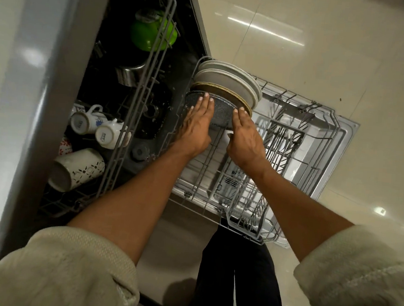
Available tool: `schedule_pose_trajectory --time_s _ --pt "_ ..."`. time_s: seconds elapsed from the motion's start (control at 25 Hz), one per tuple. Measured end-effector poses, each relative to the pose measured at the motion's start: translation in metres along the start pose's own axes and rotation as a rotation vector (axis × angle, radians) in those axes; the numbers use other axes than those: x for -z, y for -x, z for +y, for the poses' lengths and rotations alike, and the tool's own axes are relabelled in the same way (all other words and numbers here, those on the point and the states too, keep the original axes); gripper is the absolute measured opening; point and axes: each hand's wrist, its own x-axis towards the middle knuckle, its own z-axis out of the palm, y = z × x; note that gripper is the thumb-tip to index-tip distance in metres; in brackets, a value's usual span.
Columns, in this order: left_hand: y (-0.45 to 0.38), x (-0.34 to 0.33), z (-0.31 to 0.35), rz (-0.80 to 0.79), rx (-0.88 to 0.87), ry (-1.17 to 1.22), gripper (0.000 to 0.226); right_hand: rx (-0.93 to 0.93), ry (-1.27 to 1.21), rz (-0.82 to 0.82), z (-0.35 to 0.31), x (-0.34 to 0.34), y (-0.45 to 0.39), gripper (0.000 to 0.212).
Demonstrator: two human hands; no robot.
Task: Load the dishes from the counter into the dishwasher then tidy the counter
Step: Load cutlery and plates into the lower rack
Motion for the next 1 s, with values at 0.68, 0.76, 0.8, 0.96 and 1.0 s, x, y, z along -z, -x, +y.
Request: schedule_pose_trajectory --time_s 0.68,0.76,0.8,0.96,1.0 --pt "0.251 0.027 0.053 0.116 0.282 0.134 0.078 0.472 0.482 -0.171 -0.112 0.065 0.195 0.082" --pt "0.286 0.022 0.048 0.165 0.313 0.109 0.079 0.529 0.478 -0.179 -0.131 0.063 0.225 0.083" --pt "0.307 0.018 0.045 0.194 0.329 0.108 0.079 0.555 0.47 -0.177 -0.142 0.062 0.241 0.083" --pt "0.401 0.006 0.036 0.379 0.409 0.23 0.077 0.648 0.482 -0.154 -0.184 0.052 0.303 0.078" --pt "0.43 0.004 0.034 0.434 0.429 0.262 0.077 0.691 0.485 -0.152 -0.198 0.049 0.322 0.076"
